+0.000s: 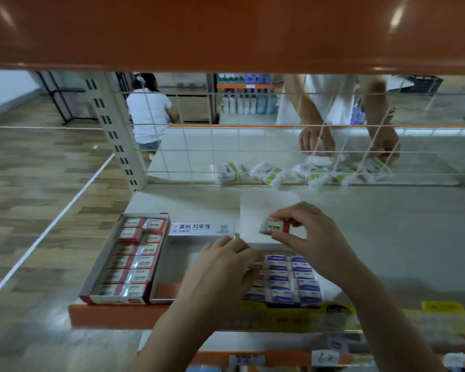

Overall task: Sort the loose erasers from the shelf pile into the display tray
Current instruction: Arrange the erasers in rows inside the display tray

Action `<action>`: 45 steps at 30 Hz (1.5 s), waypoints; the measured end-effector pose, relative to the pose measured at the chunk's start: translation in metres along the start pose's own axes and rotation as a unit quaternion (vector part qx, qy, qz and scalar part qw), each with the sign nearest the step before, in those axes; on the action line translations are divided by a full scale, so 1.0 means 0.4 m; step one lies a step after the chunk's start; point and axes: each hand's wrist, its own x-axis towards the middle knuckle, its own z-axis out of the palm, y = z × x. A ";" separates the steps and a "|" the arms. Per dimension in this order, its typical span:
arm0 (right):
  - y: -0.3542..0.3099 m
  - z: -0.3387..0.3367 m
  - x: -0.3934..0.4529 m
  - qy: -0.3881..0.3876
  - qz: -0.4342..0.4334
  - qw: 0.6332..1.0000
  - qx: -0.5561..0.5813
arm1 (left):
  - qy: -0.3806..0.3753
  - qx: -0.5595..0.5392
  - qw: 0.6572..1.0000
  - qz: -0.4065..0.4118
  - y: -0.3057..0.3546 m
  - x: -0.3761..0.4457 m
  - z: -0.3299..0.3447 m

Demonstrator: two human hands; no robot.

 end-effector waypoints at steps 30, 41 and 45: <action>-0.291 0.449 0.254 -0.179 -0.129 0.954 -0.203 | -0.032 0.039 0.970 -0.239 -0.275 -0.268 -0.070; -0.293 0.448 0.261 -0.190 -0.104 0.958 -0.186 | -0.092 0.049 0.969 -0.224 -0.276 -0.247 -0.088; -0.291 0.413 0.274 -0.228 -0.101 0.958 -0.144 | -0.114 0.039 0.970 -0.211 -0.273 -0.191 -0.137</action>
